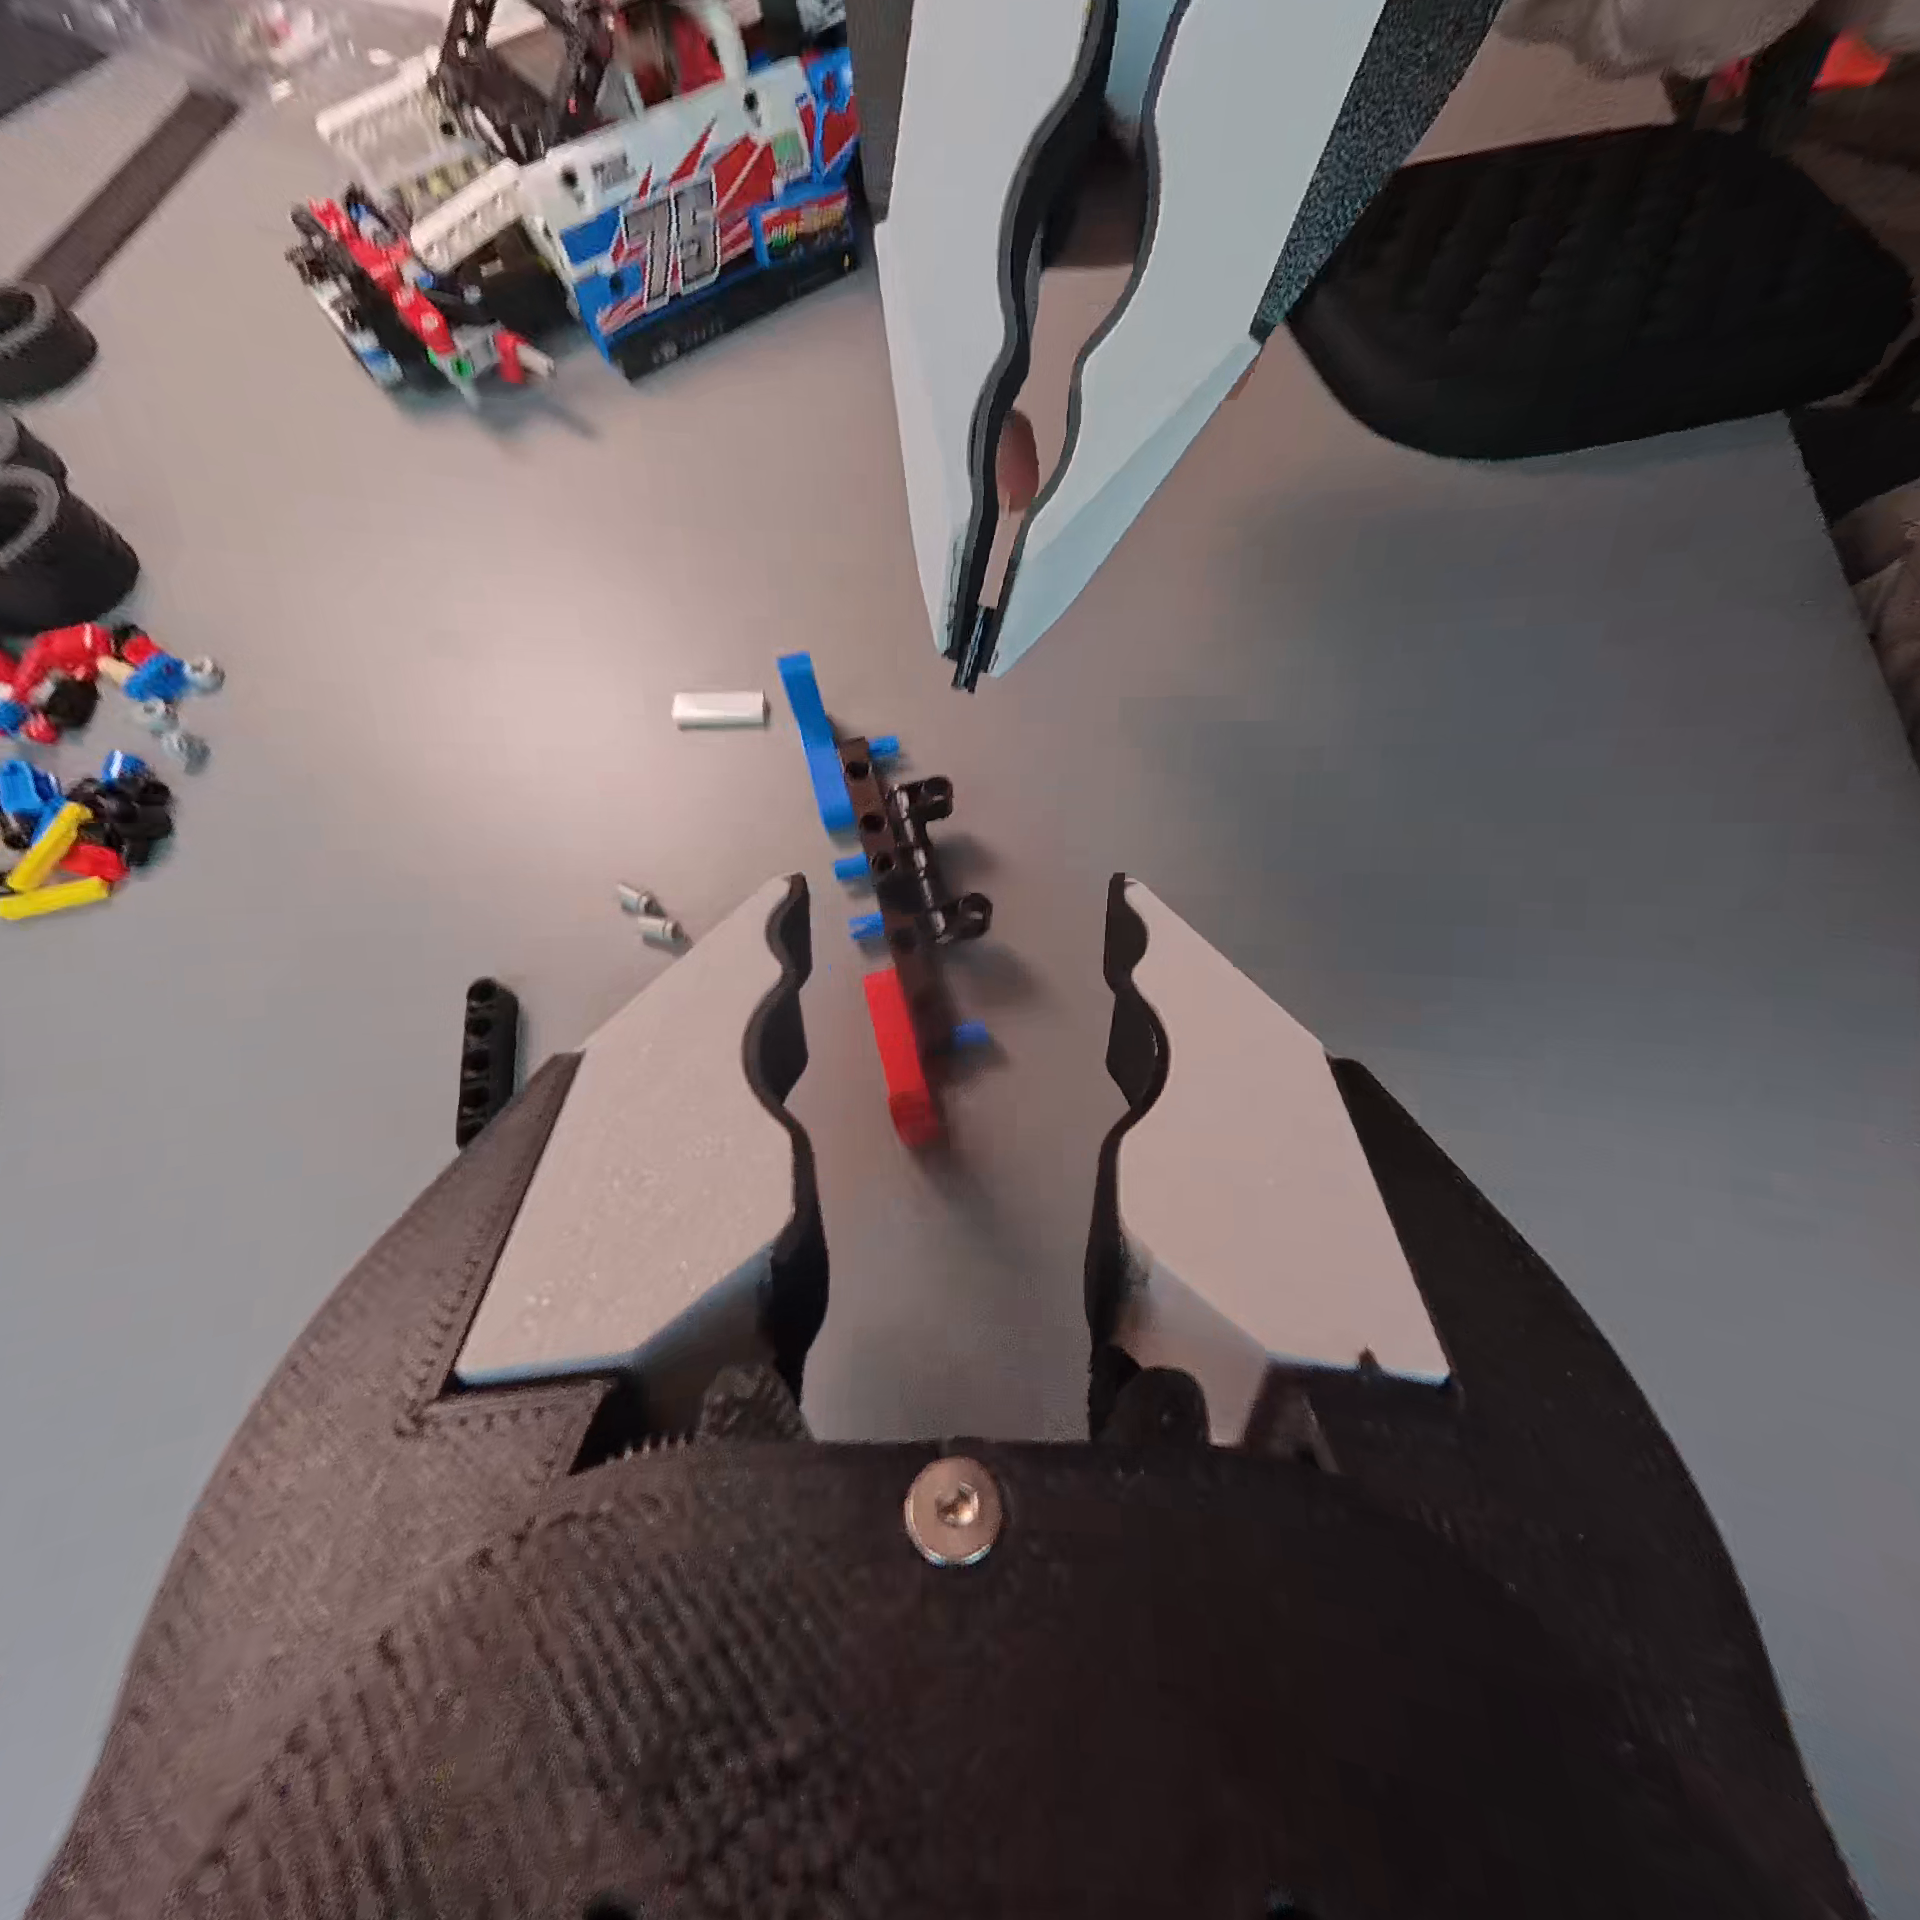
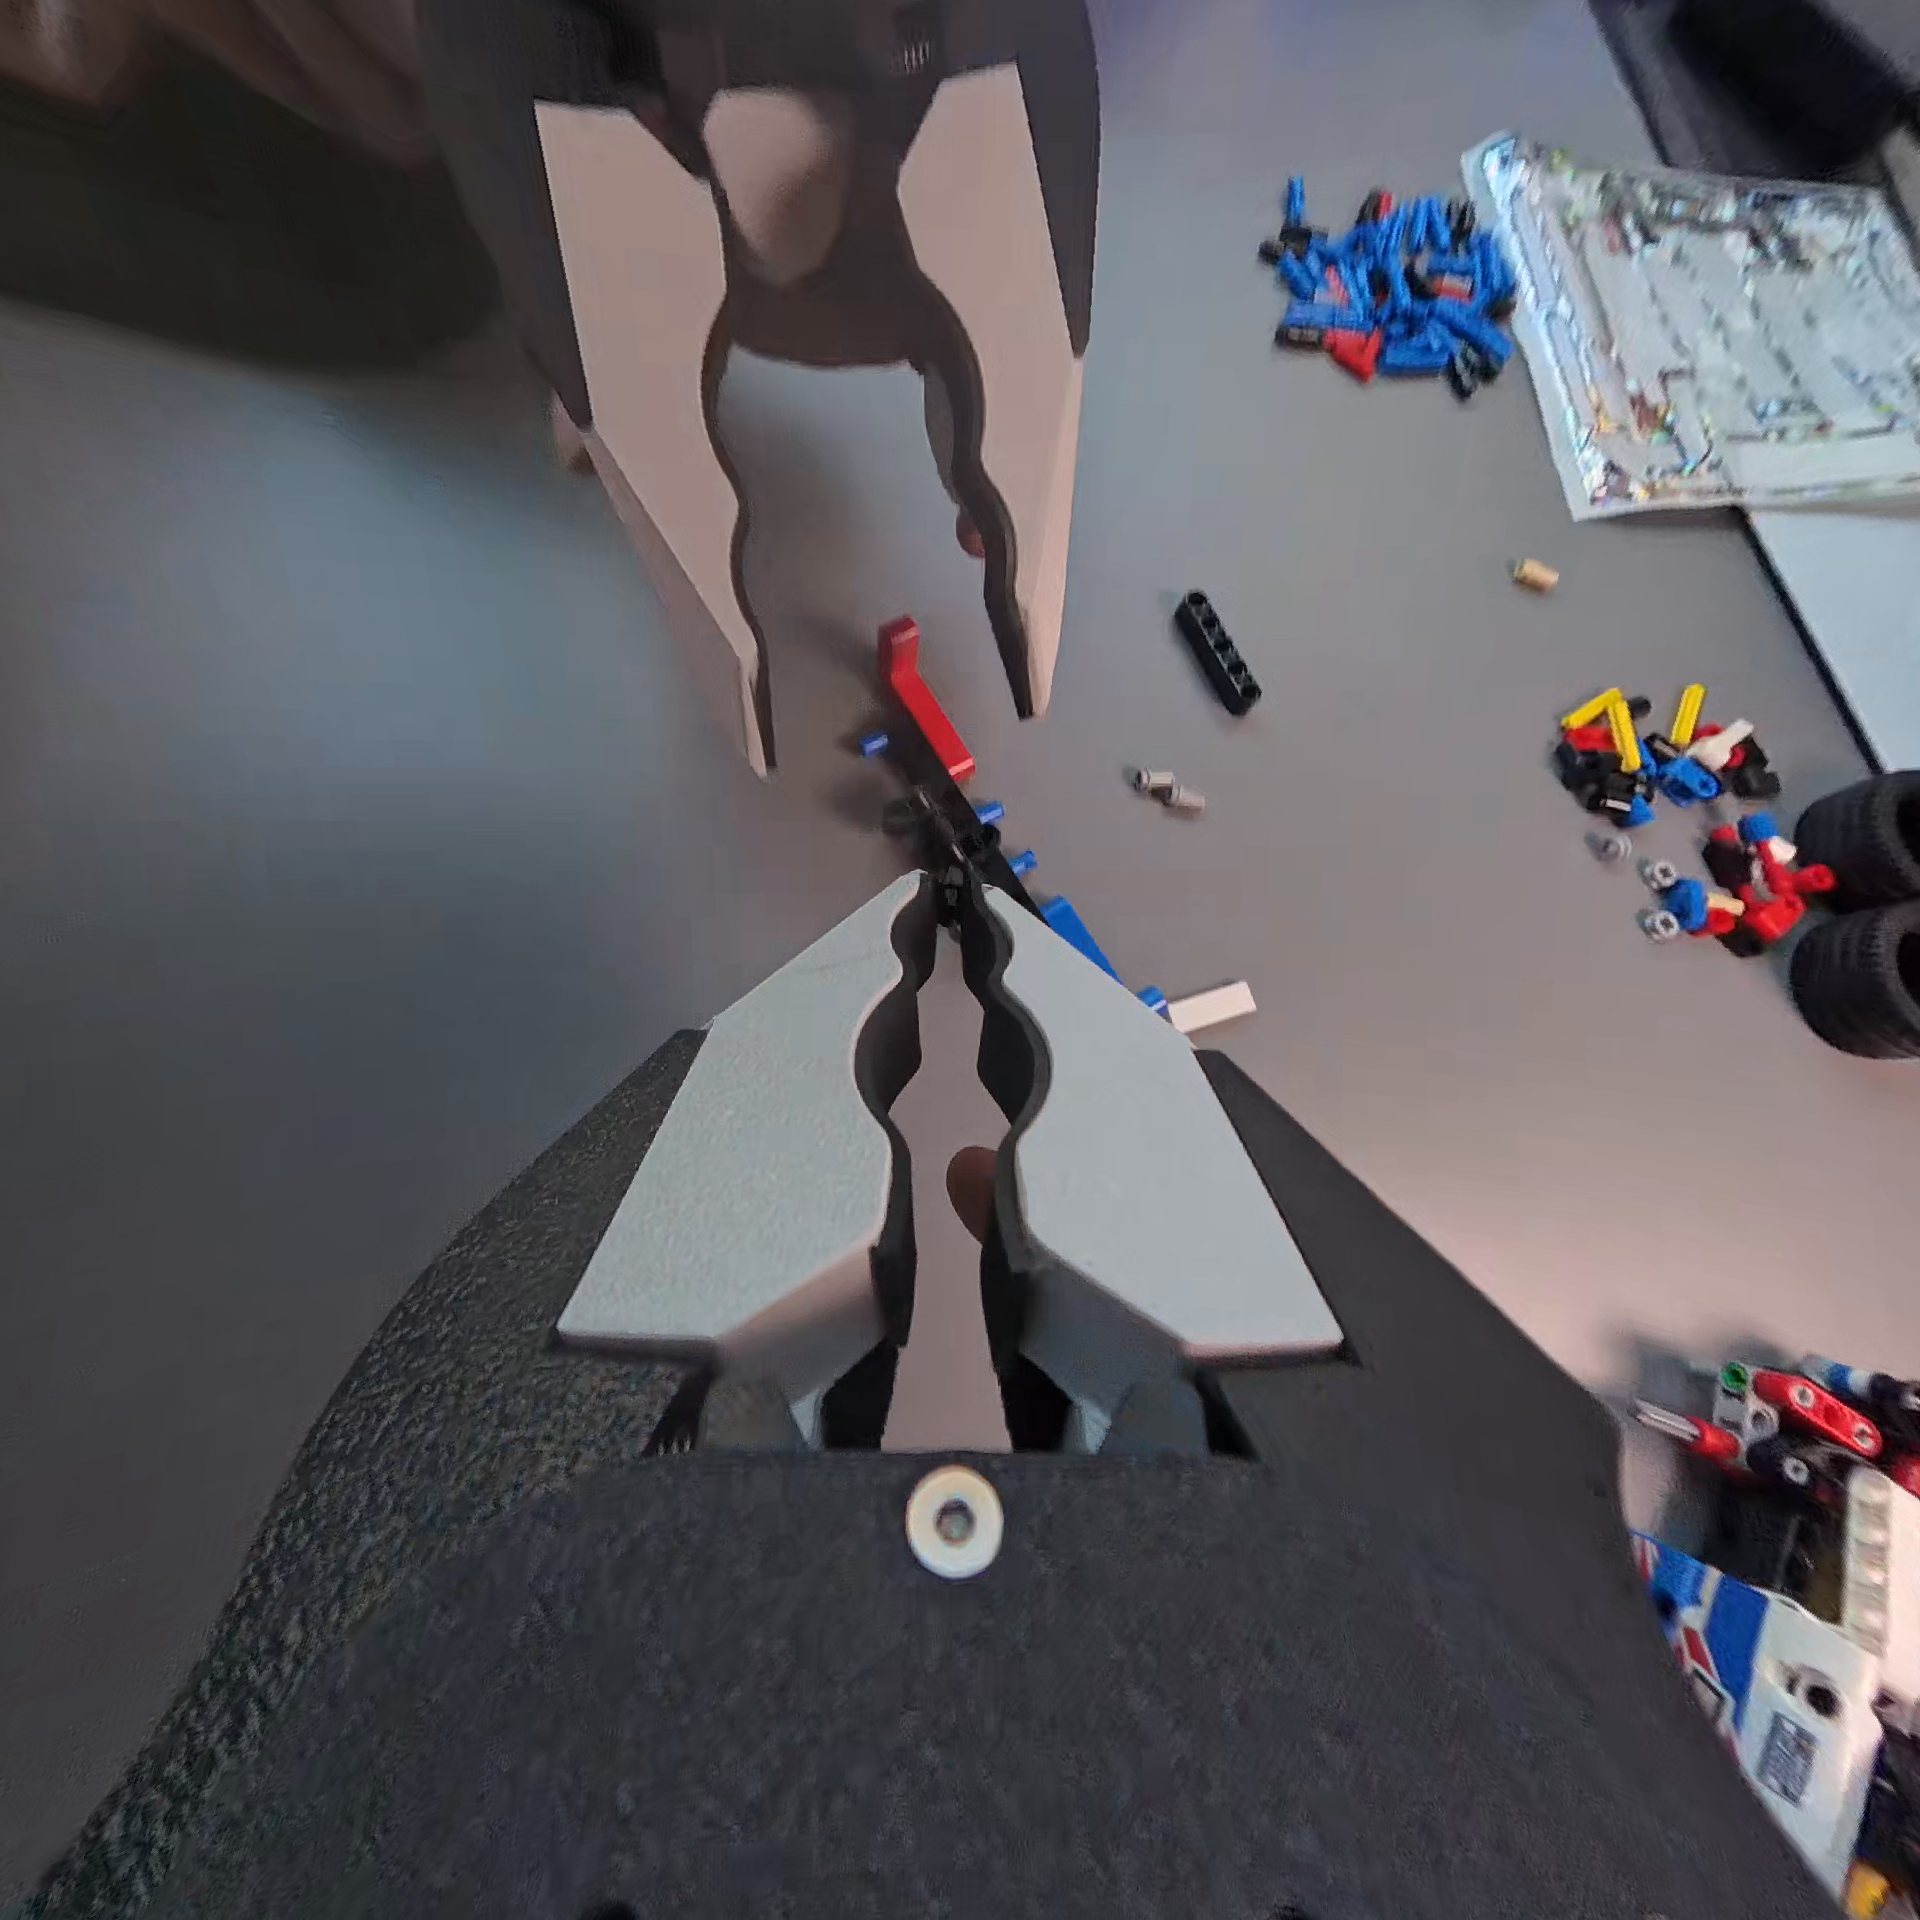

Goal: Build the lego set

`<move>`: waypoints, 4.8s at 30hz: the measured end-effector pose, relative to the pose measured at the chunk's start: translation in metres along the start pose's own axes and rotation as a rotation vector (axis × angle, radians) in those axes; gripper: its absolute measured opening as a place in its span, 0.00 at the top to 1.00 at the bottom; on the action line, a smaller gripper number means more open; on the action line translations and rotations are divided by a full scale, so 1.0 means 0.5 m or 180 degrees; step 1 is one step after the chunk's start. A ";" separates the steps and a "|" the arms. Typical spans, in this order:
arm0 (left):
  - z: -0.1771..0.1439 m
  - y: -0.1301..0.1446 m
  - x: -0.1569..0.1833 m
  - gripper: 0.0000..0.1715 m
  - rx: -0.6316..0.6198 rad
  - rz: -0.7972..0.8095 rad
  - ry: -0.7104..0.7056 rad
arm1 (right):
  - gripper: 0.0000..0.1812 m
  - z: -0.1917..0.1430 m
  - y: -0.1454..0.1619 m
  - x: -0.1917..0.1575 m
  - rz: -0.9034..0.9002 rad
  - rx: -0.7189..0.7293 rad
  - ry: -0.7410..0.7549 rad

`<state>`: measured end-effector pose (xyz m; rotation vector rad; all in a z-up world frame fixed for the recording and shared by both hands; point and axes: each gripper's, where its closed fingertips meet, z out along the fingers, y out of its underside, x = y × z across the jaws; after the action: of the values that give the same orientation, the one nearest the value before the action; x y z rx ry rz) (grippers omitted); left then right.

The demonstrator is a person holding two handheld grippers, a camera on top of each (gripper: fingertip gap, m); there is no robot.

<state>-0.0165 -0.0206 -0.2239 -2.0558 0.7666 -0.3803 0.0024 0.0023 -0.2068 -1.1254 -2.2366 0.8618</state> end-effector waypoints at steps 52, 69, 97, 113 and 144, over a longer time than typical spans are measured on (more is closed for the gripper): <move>0.040 0.058 -0.025 0.91 -0.0433 0.0017 -0.0380 | 0.99 0.066 0.063 0.010 -0.0080 -0.1836 -0.0143; 0.040 0.059 -0.025 0.91 -0.0435 0.0001 -0.0375 | 0.99 0.061 0.059 0.004 0.0066 -0.1536 -0.0164; -0.093 0.065 -0.147 0.83 0.0368 -0.0590 -0.0440 | 0.92 -0.052 0.031 0.087 0.1068 0.0669 0.0481; -0.273 0.099 -0.315 0.84 0.1164 -0.1249 -0.2214 | 1.00 -0.418 0.022 0.234 0.1148 0.3127 0.2213; -0.246 0.261 -0.381 0.95 -0.0630 -0.1790 -0.2864 | 0.88 -0.464 0.051 0.247 0.1086 0.3125 0.2829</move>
<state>-0.2757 -0.0307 -0.2589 -2.2866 -0.3337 0.3408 0.1022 0.1899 -0.0499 -1.0563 -0.7379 1.0971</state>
